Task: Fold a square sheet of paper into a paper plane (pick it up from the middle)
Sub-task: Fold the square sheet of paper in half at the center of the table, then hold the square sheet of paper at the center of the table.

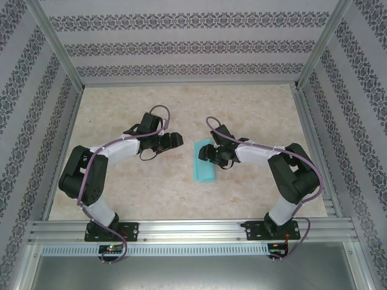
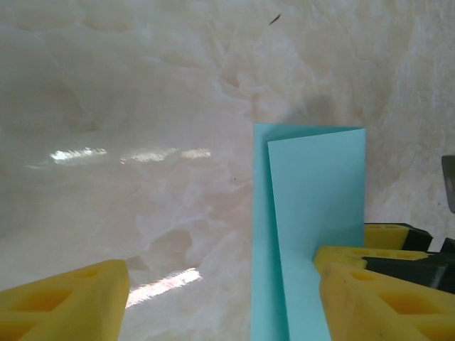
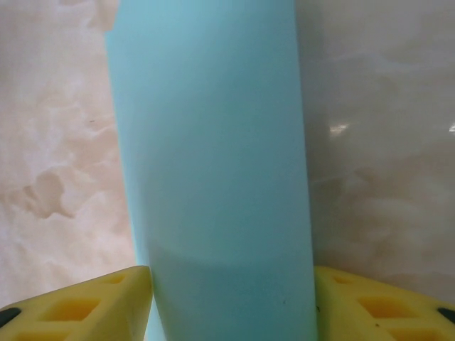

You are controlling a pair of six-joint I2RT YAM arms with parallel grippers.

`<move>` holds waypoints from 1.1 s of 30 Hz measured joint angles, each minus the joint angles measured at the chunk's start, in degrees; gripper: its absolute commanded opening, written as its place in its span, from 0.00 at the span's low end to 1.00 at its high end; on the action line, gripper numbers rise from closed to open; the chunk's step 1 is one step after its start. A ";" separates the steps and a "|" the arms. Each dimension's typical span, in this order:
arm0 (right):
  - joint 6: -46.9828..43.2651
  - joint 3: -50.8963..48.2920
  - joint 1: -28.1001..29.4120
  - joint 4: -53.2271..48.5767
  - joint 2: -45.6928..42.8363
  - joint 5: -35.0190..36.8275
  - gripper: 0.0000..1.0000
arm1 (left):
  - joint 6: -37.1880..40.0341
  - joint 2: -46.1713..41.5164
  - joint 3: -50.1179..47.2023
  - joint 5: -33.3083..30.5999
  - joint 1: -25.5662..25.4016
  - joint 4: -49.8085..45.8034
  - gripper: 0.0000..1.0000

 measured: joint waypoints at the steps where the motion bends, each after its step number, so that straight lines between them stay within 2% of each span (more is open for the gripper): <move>1: 0.00 0.11 0.00 -0.55 0.00 0.76 0.60 | -0.44 0.15 -0.26 0.44 -0.31 0.74 0.61; 9: 0.33 2.23 0.15 -3.61 0.26 5.01 0.61 | -3.93 1.49 -2.16 4.20 -2.99 5.44 0.42; 17: 0.50 5.22 1.55 -5.77 3.23 6.38 0.61 | -7.82 5.44 -2.45 7.96 -7.23 10.64 0.12; 20: 0.50 5.90 1.55 -6.64 3.67 6.43 0.60 | -8.57 7.85 -2.38 8.70 -8.74 10.88 0.05; 25: 0.52 6.05 1.55 -6.93 3.87 6.51 0.59 | -10.16 10.01 -2.38 9.66 -10.43 11.43 0.00; 33: 0.61 6.10 1.51 -7.30 4.00 6.67 0.54 | -13.62 11.34 -2.38 12.24 -11.15 15.85 0.00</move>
